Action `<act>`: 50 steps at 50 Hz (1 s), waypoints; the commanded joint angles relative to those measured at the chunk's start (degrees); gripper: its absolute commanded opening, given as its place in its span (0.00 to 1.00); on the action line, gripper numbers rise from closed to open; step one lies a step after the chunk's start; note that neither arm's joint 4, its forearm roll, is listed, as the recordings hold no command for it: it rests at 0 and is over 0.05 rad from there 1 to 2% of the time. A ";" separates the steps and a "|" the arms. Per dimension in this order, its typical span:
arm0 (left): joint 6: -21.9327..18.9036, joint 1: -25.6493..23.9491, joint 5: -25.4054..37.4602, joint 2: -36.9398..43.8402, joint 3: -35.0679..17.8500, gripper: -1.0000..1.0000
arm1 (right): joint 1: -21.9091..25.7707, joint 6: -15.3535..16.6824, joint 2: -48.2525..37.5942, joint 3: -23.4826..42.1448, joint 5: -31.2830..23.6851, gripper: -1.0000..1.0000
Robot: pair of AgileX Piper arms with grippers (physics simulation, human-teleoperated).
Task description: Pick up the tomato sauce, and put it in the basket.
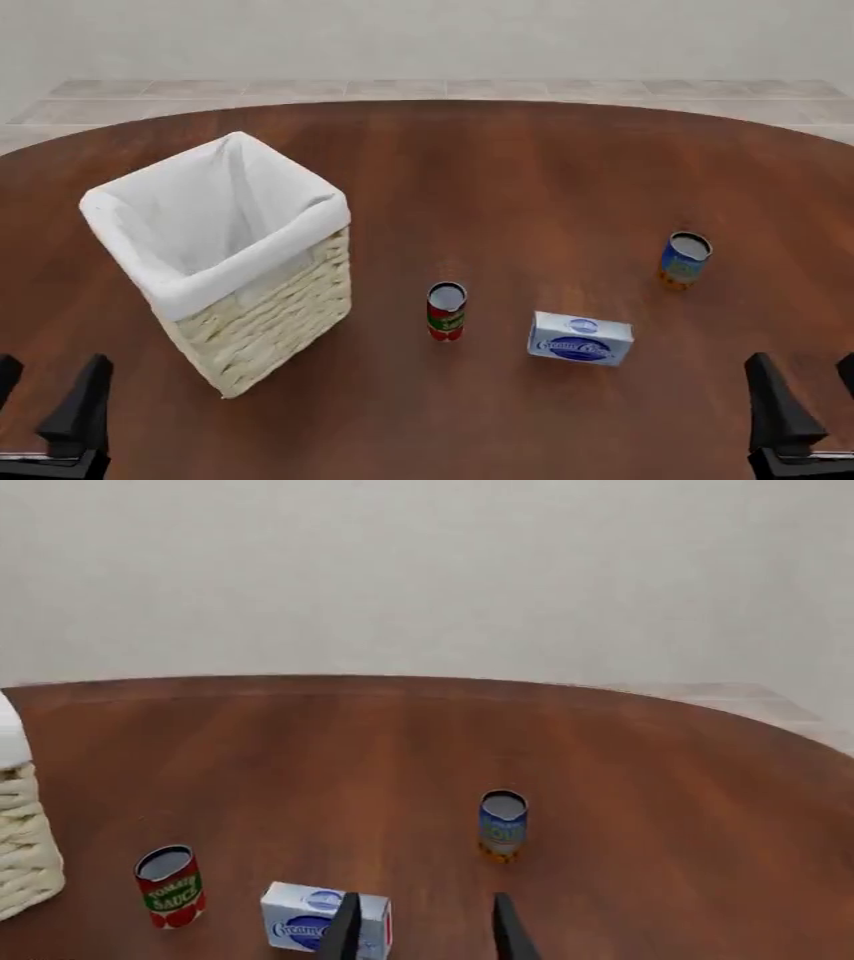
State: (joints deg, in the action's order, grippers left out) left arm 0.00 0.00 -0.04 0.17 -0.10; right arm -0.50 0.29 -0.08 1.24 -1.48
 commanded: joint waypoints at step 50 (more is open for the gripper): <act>0.02 0.01 -0.07 0.26 -0.15 1.00 | 13.34 3.34 -27.46 7.33 15.60 1.00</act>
State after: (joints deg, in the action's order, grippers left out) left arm 0.01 0.01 -0.11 0.43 -0.24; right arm 8.94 2.36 -19.47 6.00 10.18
